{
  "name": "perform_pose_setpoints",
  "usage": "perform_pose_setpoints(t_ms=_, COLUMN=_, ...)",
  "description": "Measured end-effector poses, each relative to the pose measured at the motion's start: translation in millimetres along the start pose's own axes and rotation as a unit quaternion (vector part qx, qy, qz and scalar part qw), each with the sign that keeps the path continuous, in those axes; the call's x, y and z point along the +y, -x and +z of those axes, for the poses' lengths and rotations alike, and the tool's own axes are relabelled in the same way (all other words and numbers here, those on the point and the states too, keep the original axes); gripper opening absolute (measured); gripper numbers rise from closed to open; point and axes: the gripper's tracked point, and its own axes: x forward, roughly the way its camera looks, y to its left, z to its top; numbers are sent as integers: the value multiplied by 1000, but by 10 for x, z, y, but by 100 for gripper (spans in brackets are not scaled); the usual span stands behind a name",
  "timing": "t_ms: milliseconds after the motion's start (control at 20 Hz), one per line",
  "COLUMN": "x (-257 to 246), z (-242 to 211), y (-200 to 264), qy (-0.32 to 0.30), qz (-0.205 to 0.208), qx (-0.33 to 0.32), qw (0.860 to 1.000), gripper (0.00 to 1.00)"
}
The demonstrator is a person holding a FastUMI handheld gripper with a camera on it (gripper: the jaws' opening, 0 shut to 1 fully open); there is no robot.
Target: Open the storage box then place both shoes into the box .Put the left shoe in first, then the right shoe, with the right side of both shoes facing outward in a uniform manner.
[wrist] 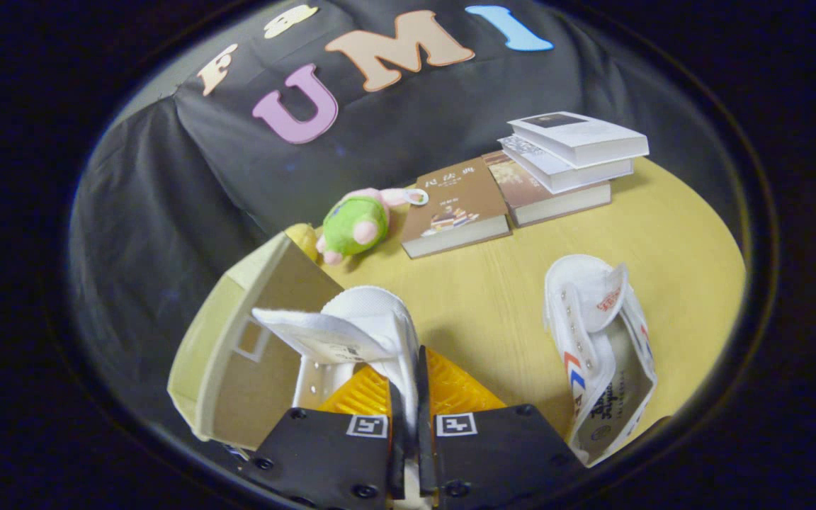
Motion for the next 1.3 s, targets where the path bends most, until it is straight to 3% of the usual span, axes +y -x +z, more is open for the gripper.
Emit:
perform_pose_setpoints(t_ms=300, x=388, z=396, y=303, qy=1, qz=29, qx=-39, qw=999, gripper=10)
perform_pose_setpoints(t_ms=750, x=1360, z=390, y=184, qy=9, qz=83, qx=-17, qw=996, gripper=11)
perform_pose_setpoints(t_ms=1050, x=1684, z=163, y=-172, qy=-19, qz=73, qx=29, qw=997, gripper=10)
perform_pose_setpoints(t_ms=1300, x=1802, z=241, y=-152, qy=-12, qz=60, qx=29, qw=998, gripper=10)
